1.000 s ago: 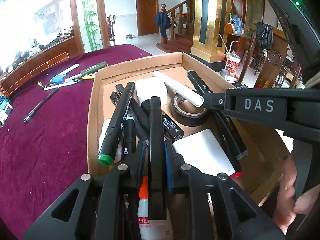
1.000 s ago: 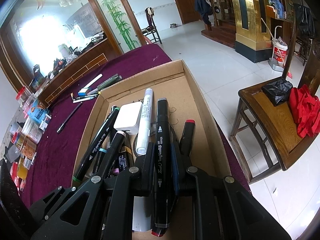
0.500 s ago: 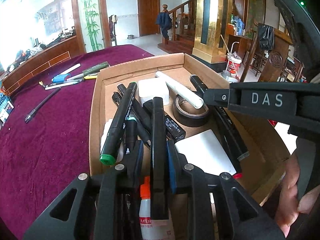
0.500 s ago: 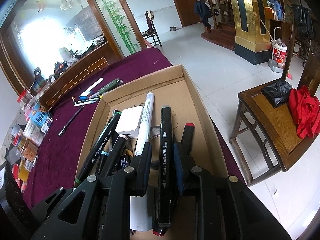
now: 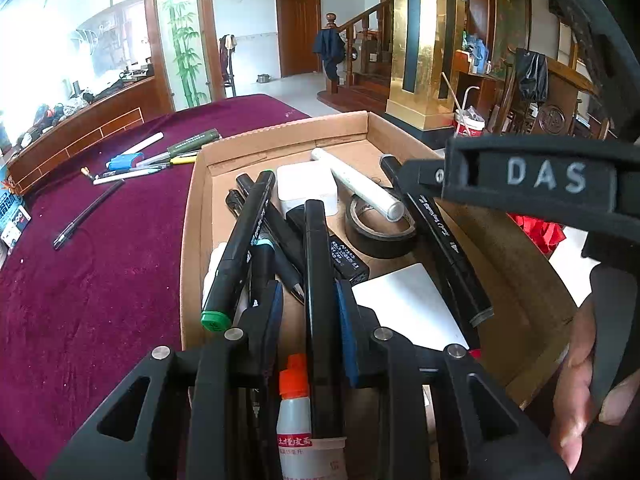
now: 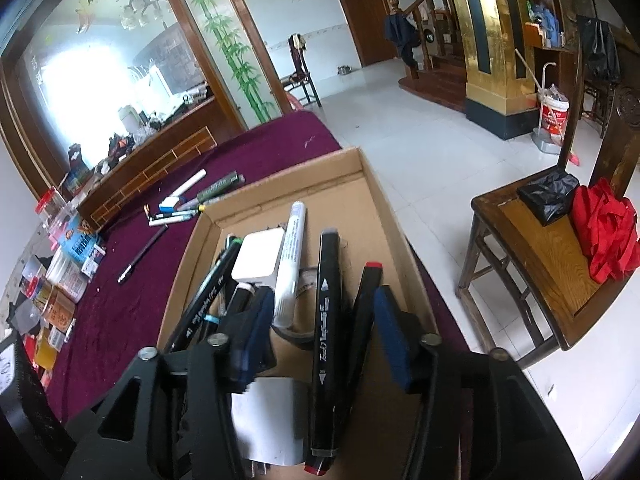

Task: Organize rigid objects
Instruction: 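Open both tools to release the markers and lift away from the tray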

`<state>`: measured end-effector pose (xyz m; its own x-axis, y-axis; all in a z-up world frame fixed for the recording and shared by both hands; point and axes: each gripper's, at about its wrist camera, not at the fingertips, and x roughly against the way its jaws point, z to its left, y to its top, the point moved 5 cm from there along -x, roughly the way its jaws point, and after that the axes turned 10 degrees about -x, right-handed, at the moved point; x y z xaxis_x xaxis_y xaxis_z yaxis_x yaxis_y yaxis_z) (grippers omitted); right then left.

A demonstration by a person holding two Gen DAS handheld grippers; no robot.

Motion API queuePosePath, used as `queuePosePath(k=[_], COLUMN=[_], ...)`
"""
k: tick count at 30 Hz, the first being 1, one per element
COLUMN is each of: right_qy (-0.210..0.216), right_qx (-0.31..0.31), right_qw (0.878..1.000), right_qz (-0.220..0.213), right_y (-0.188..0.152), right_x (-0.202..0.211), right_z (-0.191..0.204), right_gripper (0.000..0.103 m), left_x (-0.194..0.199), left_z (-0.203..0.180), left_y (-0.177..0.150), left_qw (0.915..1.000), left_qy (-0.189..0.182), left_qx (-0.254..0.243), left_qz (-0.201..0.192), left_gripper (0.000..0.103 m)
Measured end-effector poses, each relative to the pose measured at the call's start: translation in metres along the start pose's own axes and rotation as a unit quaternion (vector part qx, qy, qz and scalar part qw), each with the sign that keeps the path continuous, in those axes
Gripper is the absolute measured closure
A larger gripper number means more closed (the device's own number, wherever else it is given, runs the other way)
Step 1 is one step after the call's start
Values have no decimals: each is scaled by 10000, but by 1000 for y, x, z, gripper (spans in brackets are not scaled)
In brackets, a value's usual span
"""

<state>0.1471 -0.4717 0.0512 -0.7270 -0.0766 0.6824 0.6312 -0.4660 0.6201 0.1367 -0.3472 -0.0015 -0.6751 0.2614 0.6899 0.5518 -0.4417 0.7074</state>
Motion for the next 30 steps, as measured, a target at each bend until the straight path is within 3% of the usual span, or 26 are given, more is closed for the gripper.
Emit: queuePosePath(k=[2,5,11,15,21,26,30], right_qy=[-51,-180,-158,-105,-271,-500,-731], right_qx=[59,129,109,223,200,500,626], right_qw=[9998,9987,9977,9967,9956,9935,9902], right_qz=[-169,-464,-656,-779,-872,-897,-1012], right_y=[3,7,6,-13,-65,-92,-95], right_x=[4,11,38,66,96,100,99], right_z=[1,2,6,9,-4,2,6], right_gripper=[46,40,40,33,26,26,26], left_x=[2,14,51,75,103,112,111], left_z=[1,7,18,18,15,25,40], left_y=[2,5,7,-6,-57,-68,-69], left_qw=[10000,9996,9989,9986,9998,9979,9976], left_qy=[53,59,197,241,-18,341,508], left_qx=[46,187,152,-54,-93,-125,152], left_qz=[-37,-204,-409,-458,-187,-533,-452], left_gripper=[71,44,22,22,19,19,19])
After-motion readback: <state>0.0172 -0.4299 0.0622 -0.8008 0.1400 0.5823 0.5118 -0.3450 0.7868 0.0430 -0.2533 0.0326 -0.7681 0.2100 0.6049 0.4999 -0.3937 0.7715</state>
